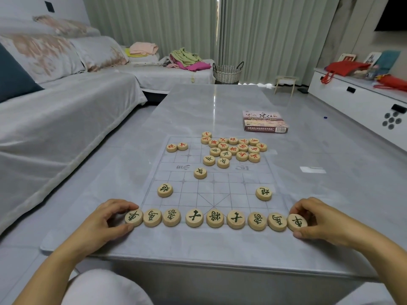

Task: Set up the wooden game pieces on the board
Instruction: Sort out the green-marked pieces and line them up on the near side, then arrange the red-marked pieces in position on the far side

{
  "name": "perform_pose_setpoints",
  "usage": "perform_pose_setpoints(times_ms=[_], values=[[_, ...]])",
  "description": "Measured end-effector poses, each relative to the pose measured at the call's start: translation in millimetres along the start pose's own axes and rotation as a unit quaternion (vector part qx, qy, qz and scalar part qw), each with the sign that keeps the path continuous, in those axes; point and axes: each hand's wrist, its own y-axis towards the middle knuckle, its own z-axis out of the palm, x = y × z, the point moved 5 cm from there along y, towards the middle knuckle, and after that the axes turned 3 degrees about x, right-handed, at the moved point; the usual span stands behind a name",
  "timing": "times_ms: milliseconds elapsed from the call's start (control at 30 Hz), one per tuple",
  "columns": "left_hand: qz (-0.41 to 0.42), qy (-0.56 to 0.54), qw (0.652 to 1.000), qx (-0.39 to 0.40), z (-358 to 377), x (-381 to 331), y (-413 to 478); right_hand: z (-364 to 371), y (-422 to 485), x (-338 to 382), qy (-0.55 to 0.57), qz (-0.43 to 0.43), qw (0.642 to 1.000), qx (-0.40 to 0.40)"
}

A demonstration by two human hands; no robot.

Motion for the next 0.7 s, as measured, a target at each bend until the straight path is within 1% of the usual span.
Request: perform_pose_setpoints(times_ms=[267, 400, 533, 633, 700], values=[[-0.010, 0.007, 1.000, 0.007, -0.3, -3.4, -1.4, -0.7, -3.6, 3.7, 0.004, -0.001, 1.000, 0.011], [-0.027, 0.011, 0.999, 0.021, 0.6, -5.6, -1.7, -1.7, -4.6, 4.7, 0.008, -0.004, 1.000, 0.010], [-0.043, 0.017, 0.999, 0.013, -0.5, -5.0, -2.1, -2.8, -3.6, 1.4, 0.020, -0.005, 1.000, 0.014], [-0.067, 0.012, 0.997, 0.033, -0.8, -8.8, -4.0, -2.1, -5.7, 2.4, 0.031, -0.006, 0.999, 0.024], [-0.095, -0.012, 0.995, 0.034, -3.5, -12.1, -3.5, -2.5, -7.7, 2.8, 0.060, -0.002, 0.998, 0.028]])
